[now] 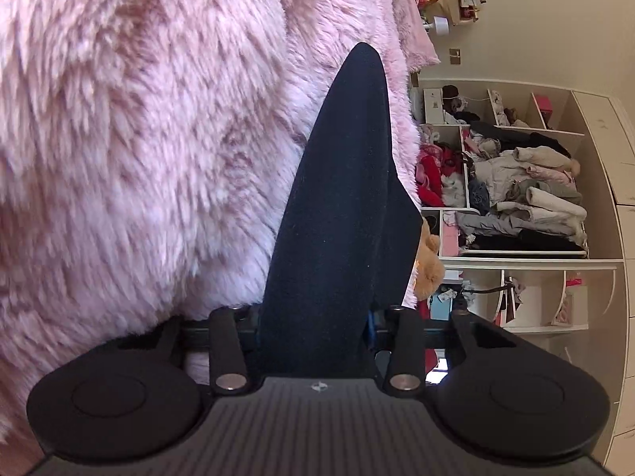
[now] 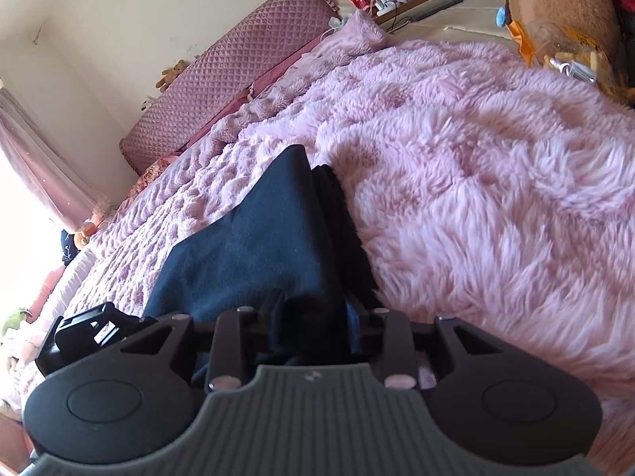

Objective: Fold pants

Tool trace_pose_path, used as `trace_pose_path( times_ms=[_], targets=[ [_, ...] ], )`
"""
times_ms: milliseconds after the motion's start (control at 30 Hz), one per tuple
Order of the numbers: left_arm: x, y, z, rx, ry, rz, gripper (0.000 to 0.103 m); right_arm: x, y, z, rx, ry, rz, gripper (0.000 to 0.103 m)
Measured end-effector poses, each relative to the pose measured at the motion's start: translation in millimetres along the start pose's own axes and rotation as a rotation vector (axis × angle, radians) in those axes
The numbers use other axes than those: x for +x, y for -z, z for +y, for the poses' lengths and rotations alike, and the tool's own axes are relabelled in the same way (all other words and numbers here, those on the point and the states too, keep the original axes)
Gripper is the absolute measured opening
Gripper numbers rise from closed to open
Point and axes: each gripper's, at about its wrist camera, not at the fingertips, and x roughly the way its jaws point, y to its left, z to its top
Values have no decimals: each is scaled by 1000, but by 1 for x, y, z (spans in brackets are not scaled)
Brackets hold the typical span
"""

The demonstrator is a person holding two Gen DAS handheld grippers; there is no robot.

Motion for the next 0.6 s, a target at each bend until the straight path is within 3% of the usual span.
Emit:
trace_pose_path(
  times_ms=[133,200,267,333,600],
  targets=[
    [-12,10,-4,5,1,4,30,-5,-4,-8,51,-88,23,38],
    [-20,15,-5,5,4,22,29,-8,-6,-14,92,-190,45,64],
    [-32,22,-4,9,1,44,29,-10,-7,-18,125,-312,79,83],
    [-48,27,0,12,-3,52,29,-9,-6,-18,139,-376,119,82],
    [-100,44,34,-73,-2,29,29,4,-3,-10,145,-441,194,83]
  ],
)
